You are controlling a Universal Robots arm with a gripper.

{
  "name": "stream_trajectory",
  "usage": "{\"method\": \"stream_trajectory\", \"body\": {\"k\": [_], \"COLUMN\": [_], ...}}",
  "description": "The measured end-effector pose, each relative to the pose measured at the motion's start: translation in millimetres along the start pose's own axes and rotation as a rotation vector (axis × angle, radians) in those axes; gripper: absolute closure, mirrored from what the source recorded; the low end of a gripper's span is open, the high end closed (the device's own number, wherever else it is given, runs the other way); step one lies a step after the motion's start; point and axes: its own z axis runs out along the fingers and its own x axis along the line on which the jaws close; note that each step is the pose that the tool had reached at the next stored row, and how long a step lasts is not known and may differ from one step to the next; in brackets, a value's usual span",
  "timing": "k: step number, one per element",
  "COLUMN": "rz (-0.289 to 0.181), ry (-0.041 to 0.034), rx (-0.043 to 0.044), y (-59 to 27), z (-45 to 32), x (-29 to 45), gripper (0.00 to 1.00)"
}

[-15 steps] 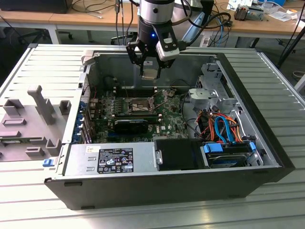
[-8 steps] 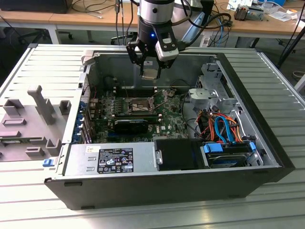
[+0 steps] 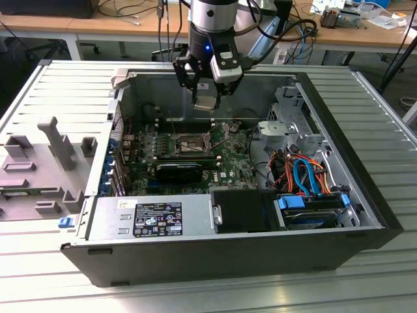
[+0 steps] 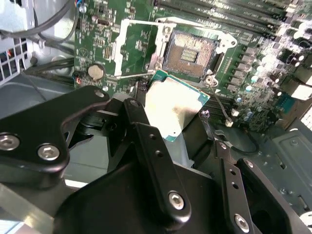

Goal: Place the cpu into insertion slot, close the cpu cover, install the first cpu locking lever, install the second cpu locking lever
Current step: 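Place the cpu into insertion slot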

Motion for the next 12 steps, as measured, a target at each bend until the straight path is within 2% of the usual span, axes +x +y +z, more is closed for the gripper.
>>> {"method": "stream_trajectory", "body": {"k": [1, 5, 7, 12], "rz": [0.003, 0.012, 0.016, 0.021], "ry": [-0.0034, -0.0144, -0.0174, -0.0209], "rx": [0.0119, 0.0495, 0.0600, 0.0719], "y": [0.0, 0.0, 0.0, 0.0], "z": [0.0, 0.1, 0.1, 0.1], "x": [0.0, 0.0, -0.1, 0.0], "gripper": [0.45, 0.45, 0.45, 0.45]}}
